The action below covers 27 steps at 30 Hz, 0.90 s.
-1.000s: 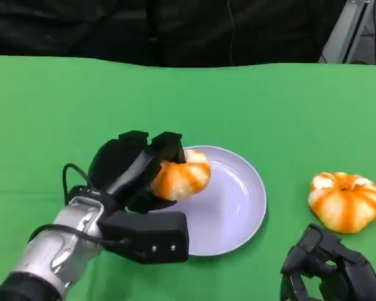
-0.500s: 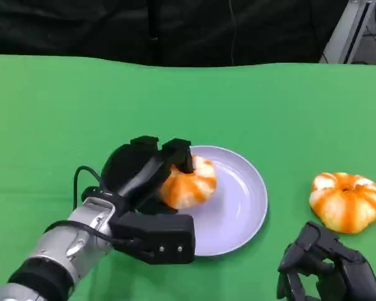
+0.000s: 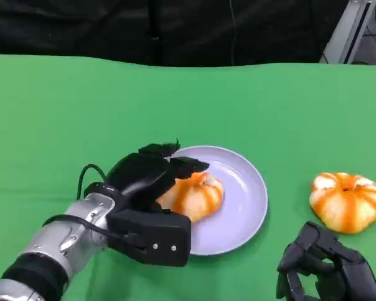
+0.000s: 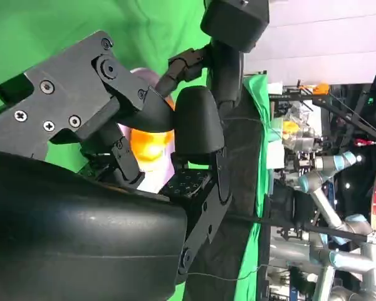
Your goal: Grasp the bread from the table and place it into the plate.
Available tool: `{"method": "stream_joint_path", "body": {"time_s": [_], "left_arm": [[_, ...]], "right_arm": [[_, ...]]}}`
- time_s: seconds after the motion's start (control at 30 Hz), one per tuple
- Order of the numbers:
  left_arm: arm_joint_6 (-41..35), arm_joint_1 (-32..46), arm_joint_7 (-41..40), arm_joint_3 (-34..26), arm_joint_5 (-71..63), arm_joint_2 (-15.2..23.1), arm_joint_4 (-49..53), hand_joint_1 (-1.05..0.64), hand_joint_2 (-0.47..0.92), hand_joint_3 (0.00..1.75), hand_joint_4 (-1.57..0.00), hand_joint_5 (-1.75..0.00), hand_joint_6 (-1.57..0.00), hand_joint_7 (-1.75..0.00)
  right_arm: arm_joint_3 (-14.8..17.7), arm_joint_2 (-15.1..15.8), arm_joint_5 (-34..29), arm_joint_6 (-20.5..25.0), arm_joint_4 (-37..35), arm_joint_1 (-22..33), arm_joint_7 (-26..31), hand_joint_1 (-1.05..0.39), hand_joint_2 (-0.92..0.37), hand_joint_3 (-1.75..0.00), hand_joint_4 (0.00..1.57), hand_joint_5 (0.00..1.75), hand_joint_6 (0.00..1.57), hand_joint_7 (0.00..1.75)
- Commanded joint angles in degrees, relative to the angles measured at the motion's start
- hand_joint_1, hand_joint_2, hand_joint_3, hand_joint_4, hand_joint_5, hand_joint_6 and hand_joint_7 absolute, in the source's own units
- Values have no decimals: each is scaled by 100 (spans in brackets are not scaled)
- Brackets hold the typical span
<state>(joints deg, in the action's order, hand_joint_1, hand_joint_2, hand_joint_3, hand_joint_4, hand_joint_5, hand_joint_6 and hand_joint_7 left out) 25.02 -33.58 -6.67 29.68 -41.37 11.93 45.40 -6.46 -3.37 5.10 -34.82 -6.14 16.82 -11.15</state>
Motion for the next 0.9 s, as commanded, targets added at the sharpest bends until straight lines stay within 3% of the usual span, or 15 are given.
{"method": "stream_joint_path", "body": {"time_s": [0.03,0.4,0.53,0.57,0.6,0.63,0.67,0.7,0.73,0.8,0.83,0.87,0.9], "left_arm": [[-68,163,282,-52,168,161,-265,-105,92,79,0,0,-6,0],[-58,520,674,-363,727,259,-899,-105,92,82,0,0,-4,0],[5,656,1072,-520,1081,352,-1198,-104,92,75,0,0,-9,-2],[-249,974,1633,-902,2024,302,-1602,-103,92,74,0,0,-9,-2],[-541,1272,2158,-1270,2957,239,-1995,-59,91,57,-43,-23,-42,-11],[-769,1482,2537,-1527,3618,200,-2289,-29,92,49,-69,-59,-76,-13],[-1076,1700,2956,-1812,4405,168,-2613,-18,92,47,-76,-75,-88,-12],[-1272,1803,3172,-1952,4809,159,-2790,-12,86,64,-81,-109,-107,-21],[-1415,1869,3317,-2040,5058,160,-2918,-10,81,76,-81,-123,-112,-26],[-1603,1929,3456,-2112,5251,174,-3076,-8,76,87,-81,-134,-116,-31],[-2204,2238,3627,-2390,5913,284,-3572,-8,76,88,-81,-135,-117,-31],[-2691,2475,3758,-2611,6417,366,-3965,-10,61,114,-83,-158,-104,-92],[-3066,2640,3842,-2772,6766,424,-4262,-12,54,126,-84,-168,-92,-127]], "right_arm": [[22,37,24,-30,-43,-15,-6,-16,-57,-117,83,175,75,155],[17,38,5,-20,-35,-5,6,-17,-56,-119,82,175,75,156],[41,61,23,9,-38,-9,-3,-17,-56,-119,83,175,74,157],[41,51,14,-11,-67,-34,1,-17,-56,-119,83,175,74,157],[41,42,8,-27,-96,-58,4,-17,-56,-120,83,175,74,157],[41,35,5,-38,-116,-75,6,-17,-56,-120,83,175,74,156],[45,29,3,-70,-153,-98,5,-16,-56,-120,83,175,75,156],[50,28,4,-91,-178,-113,3,-16,-56,-120,82,175,75,156],[53,27,5,-107,-196,-123,3,-16,-55,-120,82,175,75,156],[55,28,6,-120,-212,-133,3,-16,-55,-120,82,175,75,156],[55,33,17,-101,-213,-142,-4,-16,-55,-120,82,175,75,156],[56,38,26,-88,-215,-149,-10,-16,-56,-121,82,175,75,156],[56,41,32,-80,-218,-155,-14,-16,-56,-121,82,175,75,156]]}}
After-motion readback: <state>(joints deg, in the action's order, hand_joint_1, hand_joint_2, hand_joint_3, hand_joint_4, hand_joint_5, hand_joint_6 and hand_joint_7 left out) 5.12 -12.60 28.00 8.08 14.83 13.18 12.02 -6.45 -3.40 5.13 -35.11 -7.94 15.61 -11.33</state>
